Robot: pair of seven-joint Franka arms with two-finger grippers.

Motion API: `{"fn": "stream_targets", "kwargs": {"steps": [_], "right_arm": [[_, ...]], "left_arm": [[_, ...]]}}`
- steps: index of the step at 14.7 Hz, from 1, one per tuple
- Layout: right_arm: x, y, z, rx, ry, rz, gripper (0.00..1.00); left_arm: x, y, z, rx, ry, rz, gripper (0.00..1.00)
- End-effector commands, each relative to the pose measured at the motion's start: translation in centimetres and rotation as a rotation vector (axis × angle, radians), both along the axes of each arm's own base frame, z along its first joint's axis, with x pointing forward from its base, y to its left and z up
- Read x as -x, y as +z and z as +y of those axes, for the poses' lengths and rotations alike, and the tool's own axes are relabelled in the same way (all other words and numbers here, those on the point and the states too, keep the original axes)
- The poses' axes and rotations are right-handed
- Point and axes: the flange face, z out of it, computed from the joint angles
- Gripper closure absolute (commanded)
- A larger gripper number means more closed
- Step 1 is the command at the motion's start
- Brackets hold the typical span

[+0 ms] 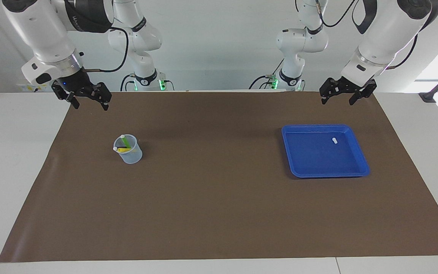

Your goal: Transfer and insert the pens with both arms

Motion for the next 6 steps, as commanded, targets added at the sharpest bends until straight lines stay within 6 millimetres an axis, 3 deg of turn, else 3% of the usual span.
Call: {"fn": "stream_targets", "kwargs": {"steps": [1, 6], "right_arm": [[0.33, 0.24, -0.17, 0.011, -0.013, 0.002, 0.00], [0.40, 0.17, -0.09, 0.011, -0.014, 0.005, 0.00]], "left_arm": [[-0.05, 0.32, 0.23, 0.009, 0.002, -0.007, 0.00], [0.03, 0.52, 0.78, 0.014, 0.008, -0.011, 0.00]]}}
